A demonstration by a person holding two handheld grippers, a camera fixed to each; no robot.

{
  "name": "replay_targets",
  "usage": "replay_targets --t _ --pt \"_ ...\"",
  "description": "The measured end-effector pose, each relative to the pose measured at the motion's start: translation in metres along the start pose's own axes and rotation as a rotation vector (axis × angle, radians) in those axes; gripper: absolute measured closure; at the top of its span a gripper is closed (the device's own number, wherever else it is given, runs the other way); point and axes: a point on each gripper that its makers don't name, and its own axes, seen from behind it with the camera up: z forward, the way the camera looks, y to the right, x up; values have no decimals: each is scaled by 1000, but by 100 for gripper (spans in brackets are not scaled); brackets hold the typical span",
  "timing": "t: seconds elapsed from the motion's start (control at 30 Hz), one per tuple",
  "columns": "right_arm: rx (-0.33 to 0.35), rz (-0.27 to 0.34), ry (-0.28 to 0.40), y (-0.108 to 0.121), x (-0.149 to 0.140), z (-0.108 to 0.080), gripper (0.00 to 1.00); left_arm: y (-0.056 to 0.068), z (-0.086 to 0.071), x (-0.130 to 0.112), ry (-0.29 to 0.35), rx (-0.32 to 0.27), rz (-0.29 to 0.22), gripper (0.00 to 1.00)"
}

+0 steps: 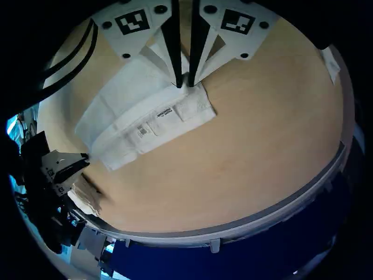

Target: Fold towel

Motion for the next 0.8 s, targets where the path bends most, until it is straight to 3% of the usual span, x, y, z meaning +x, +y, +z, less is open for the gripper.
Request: replay_targets --t 0.17,0.33,0.6,0.8 --pt "-27 5 1 4 -1 5 72 -6 4 1 2 18 -10 82" --pt "-60 7 6 11 -1 9 57 -14 8 4 7 43 -3 72" --pt "-126 14 30 24 2 11 35 -29 8 9 22 79 -11 41" --pt "-181 39 65 37 8 11 14 -37 8 10 26 94 -31 29"
